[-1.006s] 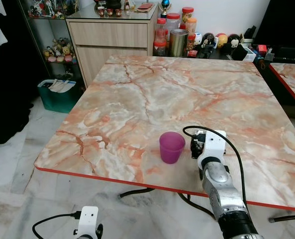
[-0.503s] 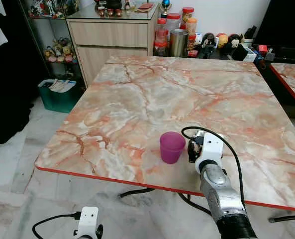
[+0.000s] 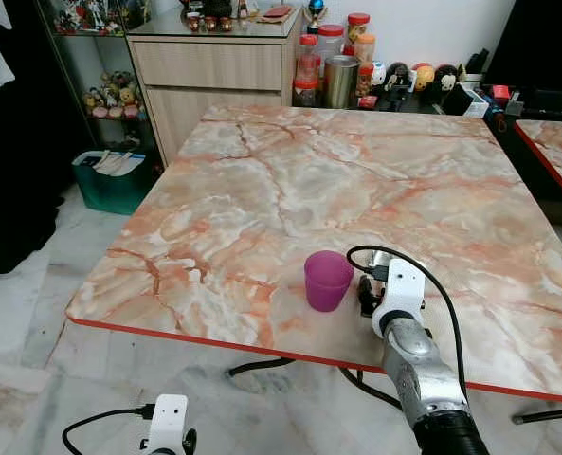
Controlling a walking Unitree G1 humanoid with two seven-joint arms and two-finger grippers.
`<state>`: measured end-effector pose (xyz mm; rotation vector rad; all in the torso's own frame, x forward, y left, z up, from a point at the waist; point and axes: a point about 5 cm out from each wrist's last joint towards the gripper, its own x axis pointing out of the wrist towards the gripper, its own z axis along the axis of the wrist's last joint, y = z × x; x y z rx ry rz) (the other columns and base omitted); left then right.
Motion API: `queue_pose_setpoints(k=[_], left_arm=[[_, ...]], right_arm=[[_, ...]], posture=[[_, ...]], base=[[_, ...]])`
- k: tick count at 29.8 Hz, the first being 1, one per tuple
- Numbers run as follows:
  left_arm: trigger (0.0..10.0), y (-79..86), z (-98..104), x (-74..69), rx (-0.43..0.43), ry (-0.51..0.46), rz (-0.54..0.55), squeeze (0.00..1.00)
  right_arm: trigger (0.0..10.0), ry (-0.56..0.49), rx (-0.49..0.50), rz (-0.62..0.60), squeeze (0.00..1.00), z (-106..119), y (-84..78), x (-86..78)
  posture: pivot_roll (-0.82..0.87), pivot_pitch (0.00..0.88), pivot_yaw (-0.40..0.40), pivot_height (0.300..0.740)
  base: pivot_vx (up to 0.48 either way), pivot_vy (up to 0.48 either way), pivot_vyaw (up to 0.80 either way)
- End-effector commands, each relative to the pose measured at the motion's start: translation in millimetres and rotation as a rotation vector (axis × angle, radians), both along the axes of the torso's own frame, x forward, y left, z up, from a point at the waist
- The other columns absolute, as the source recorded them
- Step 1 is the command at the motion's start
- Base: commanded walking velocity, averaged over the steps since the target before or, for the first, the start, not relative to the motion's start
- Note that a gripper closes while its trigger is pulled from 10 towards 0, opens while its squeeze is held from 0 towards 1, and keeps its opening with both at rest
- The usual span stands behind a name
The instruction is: Setting the table
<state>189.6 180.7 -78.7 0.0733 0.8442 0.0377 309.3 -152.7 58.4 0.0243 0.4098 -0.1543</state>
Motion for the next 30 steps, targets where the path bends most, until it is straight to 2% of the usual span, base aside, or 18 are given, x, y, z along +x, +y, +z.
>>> queue_pose_setpoints(k=[1,2,3,4,30], left_arm=[[10.0,0.6,-2.1,-3.5,-0.002,0.021,-0.003,0.0],[10.0,0.6,-2.2,-3.6,-0.002,0.021,-0.003,0.0],[10.0,0.5,-2.3,-3.9,-0.002,0.022,-0.004,0.0],[10.0,0.3,-2.5,-4.2,-0.002,0.024,-0.006,0.0],[10.0,-4.8,-4.7,-6.9,-0.017,0.045,-0.029,0.0]], right_arm=[[10.0,0.037,0.023,-0.028,0.0,-6.9,-3.2,-2.5],[10.0,0.041,0.028,-0.03,0.0,-7.8,-3.4,-2.7],[6.7,0.044,0.039,-0.047,0.0,-9.2,-4.5,-3.5],[0.0,0.045,0.042,-0.057,0.0,-9.9,-5.7,-4.2],[0.0,0.045,0.052,-0.014,0.0,-8.7,-1.4,1.6]], posture=[[-0.03,0.003,-0.02,0.701],[-0.03,0.003,-0.02,0.701],[-0.03,0.004,-0.019,0.701],[-0.03,0.004,-0.018,0.701],[-0.03,0.0,-0.023,0.701]], base=[[0.0,0.0,0.0],[0.0,0.0,0.0],[0.0,0.0,0.0],[0.0,0.0,0.0],[0.0,0.0,0.0]])
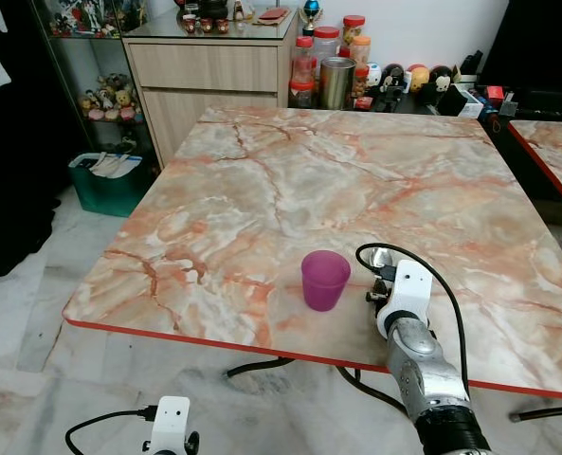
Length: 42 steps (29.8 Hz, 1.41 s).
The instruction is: Setting the table
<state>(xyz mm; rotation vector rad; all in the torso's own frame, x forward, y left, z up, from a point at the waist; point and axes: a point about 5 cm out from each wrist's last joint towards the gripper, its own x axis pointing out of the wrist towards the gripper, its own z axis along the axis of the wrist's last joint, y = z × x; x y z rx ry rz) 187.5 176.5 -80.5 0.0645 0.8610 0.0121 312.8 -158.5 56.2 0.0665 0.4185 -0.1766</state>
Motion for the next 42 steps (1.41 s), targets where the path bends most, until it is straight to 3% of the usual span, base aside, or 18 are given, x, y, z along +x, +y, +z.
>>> queue_pose_setpoints(k=[1,12,21,22,23,27,32,39,42], left_arm=[[10.0,-1.5,-3,-5.2,-0.001,0.031,-0.013,0.0],[10.0,-3.7,-4,-7.1,-0.005,0.041,-0.019,0.0],[10.0,-4.2,-6,-9.3,-0.005,0.05,-0.023,0.0],[10.0,-4.0,-6,-9.4,-0.005,0.05,-0.023,0.0],[10.0,-3.5,-6,-9.1,-0.005,0.049,-0.019,0.0],[10.0,-1.3,-5,-8.2,-0.004,0.044,-0.003,0.0],[10.0,-0.4,-4,-7.6,-0.005,0.042,0.003,0.0],[10.0,1.2,-4,-6.9,0.013,0.036,-0.008,0.0],[10.0,1.9,-4,-7.5,0.023,0.039,-0.009,0.0]], right_arm=[[0.0,0.036,0.014,0.024,0.0,-6,4.6,-1.1],[0.0,0.029,0.011,0.05,0.0,-5,7.7,0.9],[0.0,-0.059,-0.03,0.064,0.0,8,8.9,7.3],[2.8,-0.076,-0.049,0.065,0.0,11,8.8,8.6],[10.0,-0.115,-0.085,0.062,0.0,18,7.8,11.1],[10.0,-0.283,-0.237,0.011,0.0,46,-0.4,17.3],[10.0,-0.368,-0.284,-0.006,0.0,64,-3.1,20.5],[10.0,-0.44,-0.298,0.037,0.0,74,5.0,23.9],[10.0,-0.475,-0.26,0.084,0.0,78,14.5,24.9]], posture=[[-0.03,0.0,-0.026,0.701],[-0.03,0.0,-0.031,0.701],[-0.03,0.0,-0.029,0.701],[-0.03,0.0,-0.029,0.701],[-0.03,0.0,-0.032,0.701],[-0.03,0.0,-0.031,0.701],[-0.02,0.0,-0.032,0.701],[-0.03,0.0,-0.028,0.701],[-0.03,0.0,-0.025,0.701]], base=[[0.0,0.0,0.0],[0.0,0.0,0.0],[0.0,0.0,0.0],[0.0,0.0,0.0],[0.0,0.0,0.0],[0.0,0.0,0.0],[0.0,0.0,0.0],[0.0,-0.107,0.0],[0.0,-0.48,0.0]])
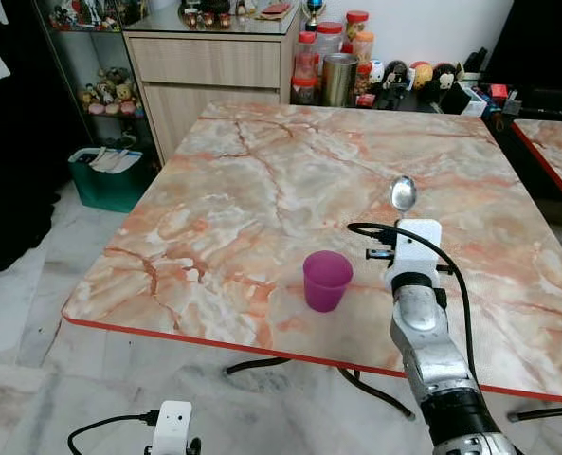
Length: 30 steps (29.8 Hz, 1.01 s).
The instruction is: Setting the table
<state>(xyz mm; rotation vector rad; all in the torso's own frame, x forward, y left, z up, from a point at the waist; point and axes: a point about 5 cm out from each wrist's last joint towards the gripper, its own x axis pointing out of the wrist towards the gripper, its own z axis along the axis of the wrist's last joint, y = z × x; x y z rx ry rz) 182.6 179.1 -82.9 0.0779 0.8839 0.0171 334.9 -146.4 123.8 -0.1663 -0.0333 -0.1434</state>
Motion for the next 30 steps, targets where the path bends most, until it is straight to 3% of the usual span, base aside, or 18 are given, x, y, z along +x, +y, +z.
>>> queue_pose_setpoints(k=[1,3,18,30], left_arm=[[10.0,-0.7,-2,-2.8,0.008,0.017,-0.007,0.0],[10.0,-0.4,-2,-3.1,0.008,0.018,-0.004,0.0],[10.0,0.7,-2,-2.6,0.011,0.016,0.007,0.0],[10.0,0.2,-1,-2.0,0.008,0.017,0.007,0.0]], right_arm=[[10.0,-0.045,-0.004,0.028,0.0,11,3.8,3.0],[10.0,-0.071,0.068,0.068,0.0,15,9.4,4.0],[10.0,-0.123,0.068,0.2,0.0,27,28.0,9.0],[10.0,-0.126,0.067,0.215,0.0,25,29.7,8.9]], posture=[[-0.03,0.0,-0.025,0.701],[-0.03,0.0,-0.025,0.701],[-0.03,0.0,-0.022,0.701],[-0.04,0.0,-0.018,0.701]], base=[[0.0,-0.48,0.0],[0.0,-0.407,0.0],[0.0,-0.406,0.0],[0.0,-0.406,0.0]])
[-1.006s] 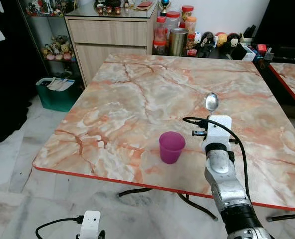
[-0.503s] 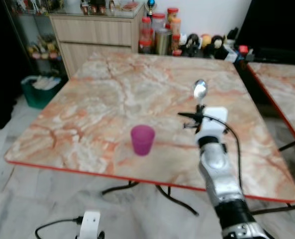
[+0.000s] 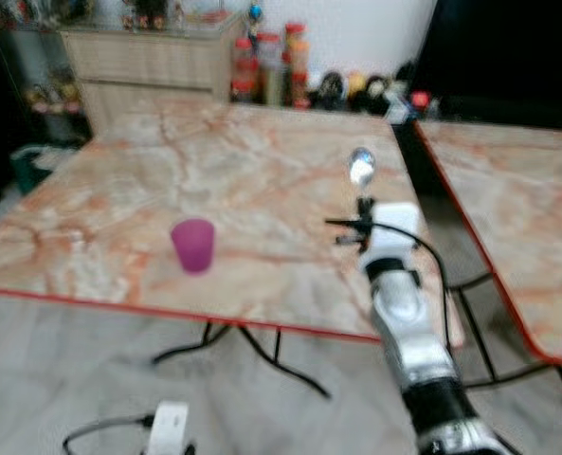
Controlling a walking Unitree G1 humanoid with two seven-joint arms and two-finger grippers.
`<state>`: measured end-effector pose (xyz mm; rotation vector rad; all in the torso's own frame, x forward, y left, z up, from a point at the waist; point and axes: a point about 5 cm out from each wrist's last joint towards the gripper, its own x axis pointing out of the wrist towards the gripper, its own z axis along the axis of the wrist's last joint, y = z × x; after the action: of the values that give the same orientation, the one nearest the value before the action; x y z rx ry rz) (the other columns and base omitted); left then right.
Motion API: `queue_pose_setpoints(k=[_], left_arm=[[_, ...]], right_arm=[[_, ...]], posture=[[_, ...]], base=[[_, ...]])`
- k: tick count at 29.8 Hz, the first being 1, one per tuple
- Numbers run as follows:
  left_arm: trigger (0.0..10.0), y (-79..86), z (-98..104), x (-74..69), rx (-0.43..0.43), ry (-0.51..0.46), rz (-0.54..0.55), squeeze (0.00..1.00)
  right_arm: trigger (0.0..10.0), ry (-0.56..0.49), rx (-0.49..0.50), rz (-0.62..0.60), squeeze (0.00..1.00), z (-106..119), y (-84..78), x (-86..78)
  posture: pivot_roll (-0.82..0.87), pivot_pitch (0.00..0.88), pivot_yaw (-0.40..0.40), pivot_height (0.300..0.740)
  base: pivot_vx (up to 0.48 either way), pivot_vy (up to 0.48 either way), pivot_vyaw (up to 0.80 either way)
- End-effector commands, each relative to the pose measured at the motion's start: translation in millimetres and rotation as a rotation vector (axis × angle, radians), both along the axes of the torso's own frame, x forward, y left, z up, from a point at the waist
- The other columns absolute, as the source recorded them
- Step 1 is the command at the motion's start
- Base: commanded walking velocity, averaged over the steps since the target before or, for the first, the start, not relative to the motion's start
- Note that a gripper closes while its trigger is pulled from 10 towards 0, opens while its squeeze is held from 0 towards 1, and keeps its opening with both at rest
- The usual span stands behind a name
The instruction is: Setting the table
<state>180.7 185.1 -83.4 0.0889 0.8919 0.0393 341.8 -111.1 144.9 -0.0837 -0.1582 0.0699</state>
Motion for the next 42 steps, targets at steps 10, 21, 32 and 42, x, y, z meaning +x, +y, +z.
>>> queue_pose_setpoints(k=[10,21,32,42], left_arm=[[10.0,-5.8,-0.7,0.5,-0.011,0.008,-0.007,0.0],[10.0,-5.3,-0.5,0.9,-0.01,0.006,0.001,0.0],[10.0,-5.0,-1.6,-1.6,-0.008,0.015,-0.017,0.0],[10.0,-5.3,-2.4,-3.3,-0.007,0.02,-0.024,0.0]], right_arm=[[10.0,-0.018,-0.012,0.025,0.0,5.0,1.9,2.3],[10.0,-0.023,-0.024,0.032,0.0,5.8,2.3,2.4],[10.0,-0.004,-0.013,0.012,0.0,1.0,0.3,0.2],[10.0,-0.003,-0.023,0.01,0.0,0.2,-0.1,1.0]], posture=[[-0.04,0.0,-0.02,0.701],[-0.04,0.0,-0.013,0.701],[-0.05,0.0,-0.002,0.701],[-0.05,0.0,-0.002,0.701]], base=[[0.0,-0.406,0.0],[0.0,-0.404,0.0],[0.0,-0.393,0.19],[0.0,-0.388,0.19]])
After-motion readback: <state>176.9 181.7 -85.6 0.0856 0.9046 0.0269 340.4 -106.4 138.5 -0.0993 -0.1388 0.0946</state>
